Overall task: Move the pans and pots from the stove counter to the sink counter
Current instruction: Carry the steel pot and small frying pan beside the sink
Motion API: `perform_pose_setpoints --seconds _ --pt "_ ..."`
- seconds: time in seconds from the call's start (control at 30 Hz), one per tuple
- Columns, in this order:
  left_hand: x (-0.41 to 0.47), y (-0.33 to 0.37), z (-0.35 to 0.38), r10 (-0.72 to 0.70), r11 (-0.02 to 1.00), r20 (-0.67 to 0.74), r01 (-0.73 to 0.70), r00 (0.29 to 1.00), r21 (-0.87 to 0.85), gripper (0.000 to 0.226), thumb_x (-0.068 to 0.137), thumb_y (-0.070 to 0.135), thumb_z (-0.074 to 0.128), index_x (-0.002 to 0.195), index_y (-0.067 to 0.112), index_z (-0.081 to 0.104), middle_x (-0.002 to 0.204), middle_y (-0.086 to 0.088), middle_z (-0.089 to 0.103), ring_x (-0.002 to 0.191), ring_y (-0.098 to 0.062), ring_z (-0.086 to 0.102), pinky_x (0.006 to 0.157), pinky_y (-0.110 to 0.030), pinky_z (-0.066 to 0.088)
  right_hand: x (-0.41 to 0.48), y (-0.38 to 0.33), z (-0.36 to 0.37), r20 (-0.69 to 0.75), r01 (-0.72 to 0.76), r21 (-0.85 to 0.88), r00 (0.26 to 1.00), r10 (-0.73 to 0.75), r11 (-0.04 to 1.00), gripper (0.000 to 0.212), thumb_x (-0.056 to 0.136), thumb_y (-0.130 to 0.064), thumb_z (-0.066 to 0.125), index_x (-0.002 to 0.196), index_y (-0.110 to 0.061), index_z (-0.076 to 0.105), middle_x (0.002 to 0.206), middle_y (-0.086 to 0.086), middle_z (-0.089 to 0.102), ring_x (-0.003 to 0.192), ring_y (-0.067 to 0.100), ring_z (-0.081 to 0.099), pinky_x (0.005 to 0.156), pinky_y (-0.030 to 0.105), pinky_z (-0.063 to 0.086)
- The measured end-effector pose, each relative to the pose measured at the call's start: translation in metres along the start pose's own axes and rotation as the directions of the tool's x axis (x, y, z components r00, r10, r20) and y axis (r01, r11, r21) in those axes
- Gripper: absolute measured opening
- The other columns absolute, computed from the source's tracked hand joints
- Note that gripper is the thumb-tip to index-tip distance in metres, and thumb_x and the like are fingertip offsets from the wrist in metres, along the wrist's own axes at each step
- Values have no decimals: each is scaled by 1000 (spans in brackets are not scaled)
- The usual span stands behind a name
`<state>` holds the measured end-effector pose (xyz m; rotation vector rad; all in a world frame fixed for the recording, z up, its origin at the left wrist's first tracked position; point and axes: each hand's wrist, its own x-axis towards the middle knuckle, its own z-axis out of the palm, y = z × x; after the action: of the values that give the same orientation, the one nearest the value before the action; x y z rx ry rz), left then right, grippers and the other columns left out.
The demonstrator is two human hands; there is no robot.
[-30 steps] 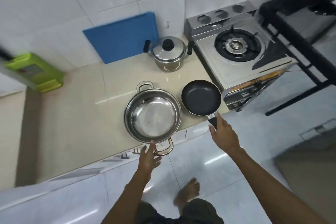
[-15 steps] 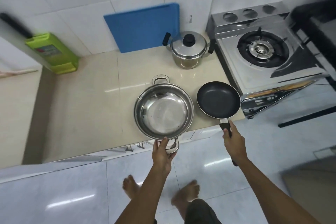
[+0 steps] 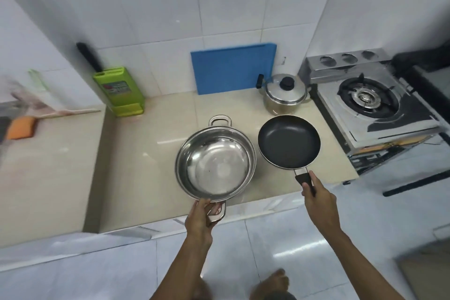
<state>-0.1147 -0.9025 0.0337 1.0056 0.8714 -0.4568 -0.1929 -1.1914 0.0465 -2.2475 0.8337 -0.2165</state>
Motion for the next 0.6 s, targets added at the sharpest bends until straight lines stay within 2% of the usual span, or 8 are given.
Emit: perform_pose_setpoints --seconds 0.1,0.2,0.27,0.33,0.4,0.47,0.53,0.6 --pt "2 58 -47 91 994 -20 -92 996 -51 23 83 10 70 105 12 68 108 -23 75 98 -32 74 70 -33 57 -16 -63 44 -15 23 78 1000 -22 997 45 102 -17 53 146 -14 49 87 10 75 77 30 65 70 33 45" --pt "3 118 -95 181 976 -60 -186 982 -114 28 80 9 71 107 12 69 109 -25 75 89 -28 78 75 -36 58 -31 -131 94 -23 88 138 996 -86 986 46 101 -17 53 146 -16 49 88 10 75 81 34 66 72 37 48" --pt "-1 158 -130 235 958 -82 -245 969 -152 27 80 10 70 107 16 69 112 -25 74 99 -31 76 81 -39 55 -43 -180 130 -13 148 174 989 -148 974 46 100 -18 53 146 -17 49 88 9 76 80 33 65 72 37 49" --pt "-6 191 -167 273 932 -133 -296 953 -207 28 80 10 70 108 13 70 114 -25 74 104 -34 74 80 -38 55 -54 -225 161 13 211 195 976 -218 958 46 100 -18 53 146 -19 50 85 9 75 78 32 65 70 34 46" --pt "-11 222 -210 302 902 -206 -349 931 -254 36 79 11 70 114 5 71 111 -25 75 101 -33 75 76 -35 56 -70 -272 194 57 279 230 952 -299 932 46 101 -18 53 146 -19 50 86 9 75 78 32 65 70 33 46" --pt "-19 249 -251 325 872 -268 -397 907 -285 34 79 11 70 113 6 71 110 -24 75 101 -33 75 73 -34 57 -86 -315 225 108 330 266 923 -368 906 46 101 -19 53 147 -19 49 92 10 76 82 32 66 74 37 53" --pt "-26 271 -301 331 828 -358 -450 873 -335 33 78 10 71 110 4 71 110 -24 76 100 -33 75 83 -40 60 -107 -360 263 178 393 292 874 -453 872 45 101 -20 52 147 -20 49 97 11 76 85 33 67 79 41 55" --pt "-36 291 -351 316 780 -451 -499 835 -378 42 75 8 73 116 -2 69 108 -25 76 101 -36 74 92 -47 59 -133 -403 303 255 429 322 819 -513 844 45 101 -21 52 146 -22 49 101 11 76 88 34 67 80 41 54"
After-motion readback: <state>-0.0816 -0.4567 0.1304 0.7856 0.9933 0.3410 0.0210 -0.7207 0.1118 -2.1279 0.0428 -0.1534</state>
